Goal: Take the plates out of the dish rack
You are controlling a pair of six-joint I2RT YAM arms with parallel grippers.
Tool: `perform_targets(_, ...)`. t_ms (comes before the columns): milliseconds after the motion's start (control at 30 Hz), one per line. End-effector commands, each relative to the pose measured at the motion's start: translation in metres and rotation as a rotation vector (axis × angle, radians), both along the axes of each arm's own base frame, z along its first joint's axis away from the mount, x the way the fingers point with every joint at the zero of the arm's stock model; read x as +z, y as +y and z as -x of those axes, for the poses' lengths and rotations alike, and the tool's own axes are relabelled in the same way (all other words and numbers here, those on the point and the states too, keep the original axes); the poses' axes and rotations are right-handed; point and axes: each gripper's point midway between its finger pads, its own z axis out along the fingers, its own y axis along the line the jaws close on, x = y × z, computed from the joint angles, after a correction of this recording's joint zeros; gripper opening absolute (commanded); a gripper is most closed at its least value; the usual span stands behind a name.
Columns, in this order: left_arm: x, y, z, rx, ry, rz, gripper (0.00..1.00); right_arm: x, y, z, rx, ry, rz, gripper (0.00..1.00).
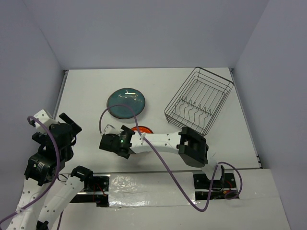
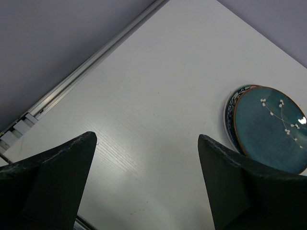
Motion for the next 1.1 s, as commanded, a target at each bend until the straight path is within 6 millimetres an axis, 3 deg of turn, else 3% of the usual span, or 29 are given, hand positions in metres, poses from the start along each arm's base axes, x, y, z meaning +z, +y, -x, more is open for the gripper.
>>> perform_targets(0,0.010,0.001,-0.002,0.008,-0.028,0.000,0.99,0.027,0.016,0.004,0.012,-0.005,-0.105,1.00)
perform_targets(267,0.010,0.000,-0.002,0.004,-0.029,0.000,1.00,0.062,0.009,0.011,0.015,0.009,-0.218,1.00)
perform_targets(333,0.008,-0.001,-0.003,-0.001,-0.020,-0.003,0.99,0.065,-0.002,0.010,-0.009,0.008,-0.234,1.00)
perform_targets(367,0.009,-0.001,-0.004,-0.005,-0.020,-0.003,1.00,0.087,-0.005,0.010,-0.027,-0.005,-0.314,1.00)
perform_targets(400,0.008,-0.002,-0.006,-0.009,-0.016,-0.006,1.00,0.083,-0.018,0.008,-0.049,-0.005,-0.322,1.00)
perform_targets(467,0.006,-0.006,-0.009,-0.030,0.001,-0.014,1.00,0.101,-0.033,0.001,-0.102,-0.024,-0.415,1.00)
perform_targets(500,0.005,-0.008,-0.014,-0.040,0.008,-0.018,0.99,0.120,-0.052,-0.009,-0.143,-0.054,-0.504,1.00)
perform_targets(600,0.000,-0.012,-0.021,-0.057,0.054,-0.037,0.99,0.154,-0.105,-0.031,-0.277,-0.152,-0.631,1.00)
perform_targets(667,-0.002,-0.014,-0.026,-0.071,0.080,-0.053,0.99,0.167,-0.145,-0.055,-0.371,-0.213,-0.680,1.00)
perform_targets(700,-0.005,-0.015,-0.029,-0.074,0.100,-0.055,1.00,0.163,-0.161,-0.060,-0.397,-0.225,-0.695,1.00)
perform_targets(733,-0.005,-0.013,-0.031,-0.071,0.108,-0.062,1.00,0.183,-0.193,-0.071,-0.465,-0.278,-0.760,1.00)
perform_targets(767,-0.006,-0.011,-0.032,-0.063,0.115,-0.063,0.99,0.178,-0.209,-0.072,-0.490,-0.280,-0.760,1.00)
perform_targets(900,-0.006,0.000,-0.038,-0.041,0.109,-0.050,1.00,0.198,-0.284,-0.070,-0.667,-0.416,-0.787,1.00)
perform_targets(1067,-0.003,0.004,-0.033,-0.028,0.084,-0.044,0.99,0.206,-0.342,-0.051,-0.792,-0.511,-0.796,1.00)
